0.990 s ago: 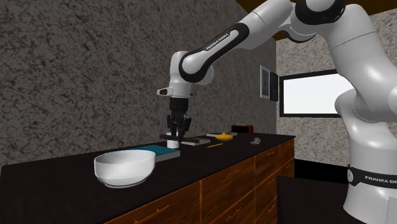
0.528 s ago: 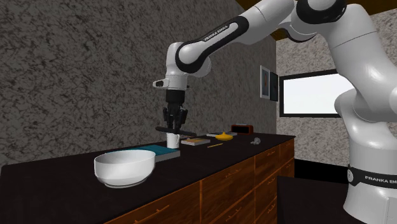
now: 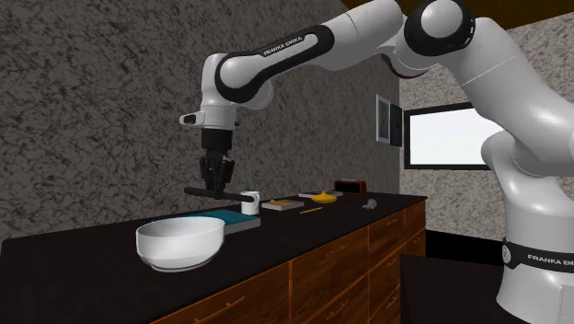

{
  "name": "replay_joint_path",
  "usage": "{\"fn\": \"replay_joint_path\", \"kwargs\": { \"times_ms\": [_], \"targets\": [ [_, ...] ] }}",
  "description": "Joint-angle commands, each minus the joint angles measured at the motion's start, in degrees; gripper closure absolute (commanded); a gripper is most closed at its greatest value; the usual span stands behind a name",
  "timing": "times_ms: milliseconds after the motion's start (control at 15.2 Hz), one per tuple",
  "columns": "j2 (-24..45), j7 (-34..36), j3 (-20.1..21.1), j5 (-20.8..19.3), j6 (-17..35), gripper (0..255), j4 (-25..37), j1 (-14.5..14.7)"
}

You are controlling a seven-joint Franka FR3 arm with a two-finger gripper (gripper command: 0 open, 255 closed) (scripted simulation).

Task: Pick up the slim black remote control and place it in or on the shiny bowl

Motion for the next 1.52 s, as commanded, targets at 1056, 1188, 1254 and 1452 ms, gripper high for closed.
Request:
{"fn": "replay_joint_path", "kwargs": {
  "times_ms": [1056, 1188, 1254, 1452],
  "targets": [
    [19.32, 5.06, 1.16, -0.08, -4.47, 255, 23.61, 3.27],
    [19.43, 5.07, 1.16, -0.08, -4.25, 255, 23.49, 3.27],
    [19.44, 5.07, 1.17, -0.08, -4.25, 255, 23.5, 3.27],
    [19.44, 5.07, 1.17, -0.08, -4.25, 255, 23.5, 3.27]
  ]
}}
